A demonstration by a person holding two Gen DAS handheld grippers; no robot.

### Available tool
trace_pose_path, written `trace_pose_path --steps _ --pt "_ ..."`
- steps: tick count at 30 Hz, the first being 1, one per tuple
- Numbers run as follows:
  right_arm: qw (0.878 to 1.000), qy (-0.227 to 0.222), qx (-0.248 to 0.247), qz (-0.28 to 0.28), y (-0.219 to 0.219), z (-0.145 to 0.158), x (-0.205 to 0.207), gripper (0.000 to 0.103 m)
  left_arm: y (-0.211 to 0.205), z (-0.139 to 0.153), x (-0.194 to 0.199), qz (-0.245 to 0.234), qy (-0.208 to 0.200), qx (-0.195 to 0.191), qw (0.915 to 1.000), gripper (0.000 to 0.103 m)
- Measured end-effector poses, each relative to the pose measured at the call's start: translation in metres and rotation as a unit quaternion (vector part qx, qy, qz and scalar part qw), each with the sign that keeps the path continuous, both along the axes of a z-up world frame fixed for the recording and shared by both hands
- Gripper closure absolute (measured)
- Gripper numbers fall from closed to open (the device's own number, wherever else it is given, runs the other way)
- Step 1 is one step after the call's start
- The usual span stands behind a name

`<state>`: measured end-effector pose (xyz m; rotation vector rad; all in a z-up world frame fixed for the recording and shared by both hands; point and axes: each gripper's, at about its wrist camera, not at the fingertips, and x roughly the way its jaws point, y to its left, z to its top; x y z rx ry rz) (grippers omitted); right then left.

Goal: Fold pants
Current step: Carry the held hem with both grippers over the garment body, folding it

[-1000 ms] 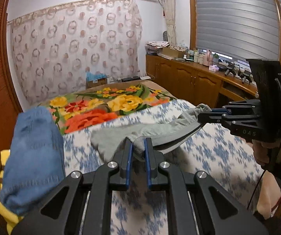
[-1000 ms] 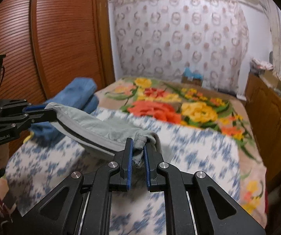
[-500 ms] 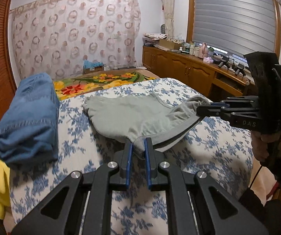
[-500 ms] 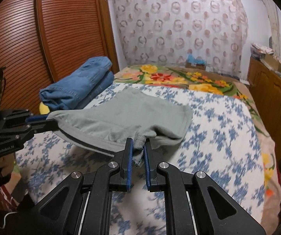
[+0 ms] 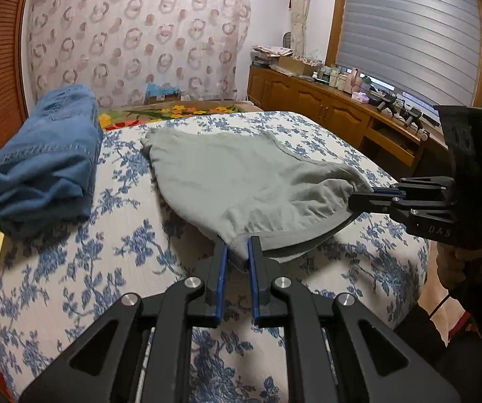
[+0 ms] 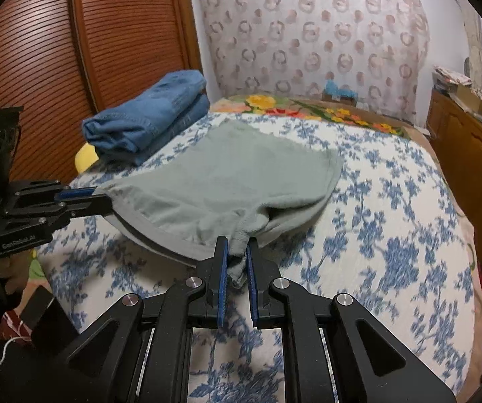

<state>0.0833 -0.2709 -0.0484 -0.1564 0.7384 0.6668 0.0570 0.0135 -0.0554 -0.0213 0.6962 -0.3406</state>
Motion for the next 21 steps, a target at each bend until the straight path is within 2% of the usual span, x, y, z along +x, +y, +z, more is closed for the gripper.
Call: trace_pose_path --steps 6,21 --pt "1.000 0.009 0.007 -0.002 -0.006 -0.003 -0.006 0.095 -0.001 0.003 -0.011 -0.005 -0.004 -0.008 0.9999 0.094" --pt "1.000 -0.019 0.015 0.000 -0.011 0.027 -0.020 0.095 -0.004 0.038 -0.025 -0.007 -0.048 -0.008 0.9988 0.094"
